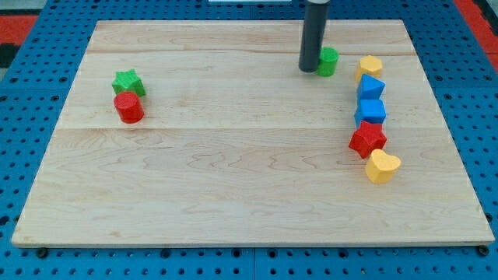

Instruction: Push red circle towards bottom center

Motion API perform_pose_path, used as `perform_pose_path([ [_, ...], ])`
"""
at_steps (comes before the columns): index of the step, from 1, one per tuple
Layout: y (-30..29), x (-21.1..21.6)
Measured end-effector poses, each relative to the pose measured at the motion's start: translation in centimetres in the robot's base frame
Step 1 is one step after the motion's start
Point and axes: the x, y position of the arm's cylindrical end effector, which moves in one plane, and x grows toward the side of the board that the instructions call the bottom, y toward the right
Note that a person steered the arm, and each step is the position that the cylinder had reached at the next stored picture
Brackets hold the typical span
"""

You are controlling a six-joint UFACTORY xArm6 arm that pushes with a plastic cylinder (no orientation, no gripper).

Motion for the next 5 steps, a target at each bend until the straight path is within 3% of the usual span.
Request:
perform_pose_path([
  [4, 5.5, -1.8],
  [5, -3.3, -0.9],
])
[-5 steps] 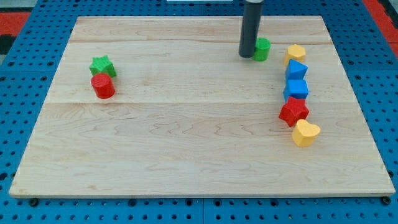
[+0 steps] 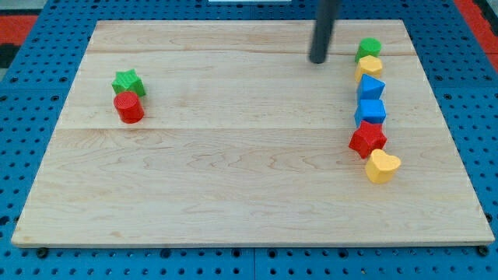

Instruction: Push red circle towards bottom center

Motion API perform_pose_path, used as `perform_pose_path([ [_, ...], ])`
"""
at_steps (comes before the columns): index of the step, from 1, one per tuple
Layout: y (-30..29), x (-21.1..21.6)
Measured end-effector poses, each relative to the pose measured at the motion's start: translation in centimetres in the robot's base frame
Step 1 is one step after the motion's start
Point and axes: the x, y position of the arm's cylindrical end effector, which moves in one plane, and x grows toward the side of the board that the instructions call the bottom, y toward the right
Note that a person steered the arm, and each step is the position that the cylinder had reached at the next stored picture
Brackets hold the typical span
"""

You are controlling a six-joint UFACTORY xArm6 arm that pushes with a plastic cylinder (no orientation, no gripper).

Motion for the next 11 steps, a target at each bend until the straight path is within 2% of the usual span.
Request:
perform_pose_path([
  [3, -29.9, 0.5],
  [4, -32.0, 5.5],
  [5, -30.8, 10.0],
  [7, -27.3, 9.6],
  [9, -16.2, 13.8],
  [10, -15.0, 11.7],
  [11, -11.8, 15.2],
])
